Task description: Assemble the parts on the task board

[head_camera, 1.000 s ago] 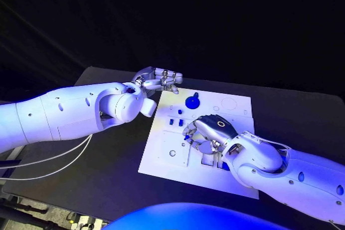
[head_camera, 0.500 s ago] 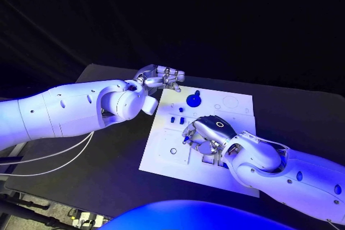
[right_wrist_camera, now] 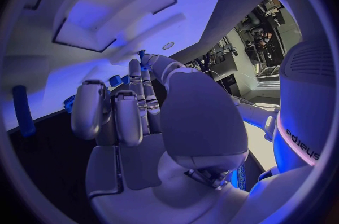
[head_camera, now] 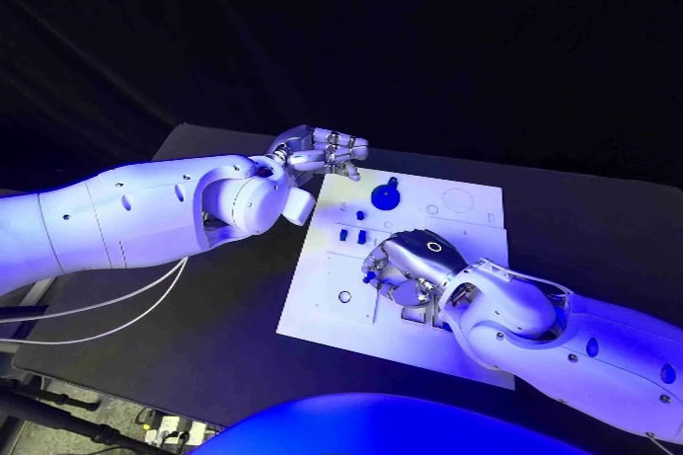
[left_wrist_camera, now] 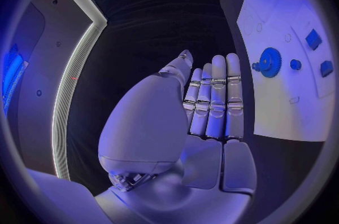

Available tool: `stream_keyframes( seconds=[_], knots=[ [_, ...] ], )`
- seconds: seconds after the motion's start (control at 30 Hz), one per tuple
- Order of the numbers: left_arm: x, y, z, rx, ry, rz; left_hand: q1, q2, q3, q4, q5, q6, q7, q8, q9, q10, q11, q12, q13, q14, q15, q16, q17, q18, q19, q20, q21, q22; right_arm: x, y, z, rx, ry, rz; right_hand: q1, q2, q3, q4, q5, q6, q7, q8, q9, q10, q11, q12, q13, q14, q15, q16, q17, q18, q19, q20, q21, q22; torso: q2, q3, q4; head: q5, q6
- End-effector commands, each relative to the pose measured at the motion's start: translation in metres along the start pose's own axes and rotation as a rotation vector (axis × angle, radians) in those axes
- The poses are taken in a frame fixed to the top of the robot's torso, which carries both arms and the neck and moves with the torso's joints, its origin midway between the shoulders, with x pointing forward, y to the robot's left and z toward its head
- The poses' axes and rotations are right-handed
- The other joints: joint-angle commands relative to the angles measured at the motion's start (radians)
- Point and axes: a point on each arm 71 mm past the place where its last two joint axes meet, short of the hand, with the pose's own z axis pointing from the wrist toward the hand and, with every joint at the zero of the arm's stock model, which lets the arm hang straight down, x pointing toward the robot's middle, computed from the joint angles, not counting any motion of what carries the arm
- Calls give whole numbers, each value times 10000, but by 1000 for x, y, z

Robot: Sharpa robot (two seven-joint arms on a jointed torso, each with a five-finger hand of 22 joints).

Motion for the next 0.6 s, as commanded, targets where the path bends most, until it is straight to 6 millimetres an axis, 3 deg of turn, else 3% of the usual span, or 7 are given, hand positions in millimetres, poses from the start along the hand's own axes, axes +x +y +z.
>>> stream_keyframes(
  seconds=[0.03,0.6],
  knots=[
    [3,-1,0,37,206,-90,-11,97,-41,-28,0,-56,14,-16,-14,-96,0,51,11,-63,2,-36,-12,104,33,36,-41,-9,3,0,0,18,263,-120,-116,13,1,55,-12,46,20,25,3,75,-1,-48,-3,506,-65,44,9,-175,37,19,-56,871,1,0,-6,7,-26],
    [4,0,0,-17,258,-102,-11,97,-41,-28,0,-56,14,-16,-14,-96,0,51,11,-63,2,-36,-12,104,33,36,-41,-9,7,5,5,50,641,-252,-239,5,-74,95,-103,-20,32,-14,-2,27,18,-100,-14,510,-51,66,31,-174,32,29,-70,877,-2,1,-2,-6,-53]
  ],
)
